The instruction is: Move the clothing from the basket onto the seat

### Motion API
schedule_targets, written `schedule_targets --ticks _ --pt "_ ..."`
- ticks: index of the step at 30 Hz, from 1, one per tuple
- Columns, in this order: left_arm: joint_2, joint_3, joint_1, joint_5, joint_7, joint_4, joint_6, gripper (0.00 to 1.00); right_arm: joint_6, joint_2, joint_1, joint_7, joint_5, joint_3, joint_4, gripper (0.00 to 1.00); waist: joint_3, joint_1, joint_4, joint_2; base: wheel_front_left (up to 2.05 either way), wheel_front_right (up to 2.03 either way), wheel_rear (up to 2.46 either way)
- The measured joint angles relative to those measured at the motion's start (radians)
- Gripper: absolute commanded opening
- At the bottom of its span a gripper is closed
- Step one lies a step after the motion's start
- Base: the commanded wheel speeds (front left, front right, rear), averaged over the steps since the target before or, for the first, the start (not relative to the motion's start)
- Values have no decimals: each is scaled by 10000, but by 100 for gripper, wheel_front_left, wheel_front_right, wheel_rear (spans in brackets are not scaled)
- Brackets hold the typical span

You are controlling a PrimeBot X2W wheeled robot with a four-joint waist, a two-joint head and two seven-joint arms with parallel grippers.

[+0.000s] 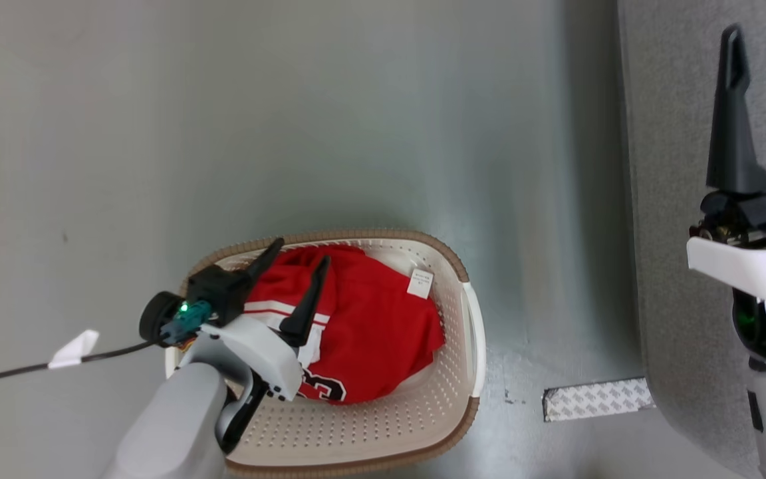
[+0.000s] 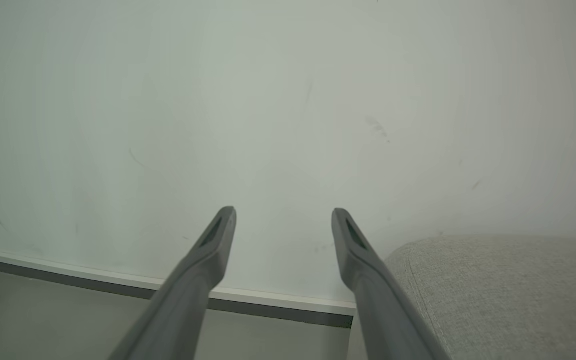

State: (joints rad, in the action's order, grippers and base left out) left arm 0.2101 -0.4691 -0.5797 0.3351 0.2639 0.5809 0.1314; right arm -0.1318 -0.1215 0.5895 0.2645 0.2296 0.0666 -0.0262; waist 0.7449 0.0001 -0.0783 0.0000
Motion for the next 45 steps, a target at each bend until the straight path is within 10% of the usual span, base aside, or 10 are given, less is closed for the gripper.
schedule_targets --ticks 25,45 --pt "-17 -4462 -2681 2199 -198 5154 0 100 0 201 917 0 -117 -347 -702 100 1410 0 -568 1 0 0 0" --pt "433 -7607 -3593 2886 -1722 5871 0 100 0 510 1034 2 -161 -224 -1001 100 2070 -1 -1280 1 0 0 0"
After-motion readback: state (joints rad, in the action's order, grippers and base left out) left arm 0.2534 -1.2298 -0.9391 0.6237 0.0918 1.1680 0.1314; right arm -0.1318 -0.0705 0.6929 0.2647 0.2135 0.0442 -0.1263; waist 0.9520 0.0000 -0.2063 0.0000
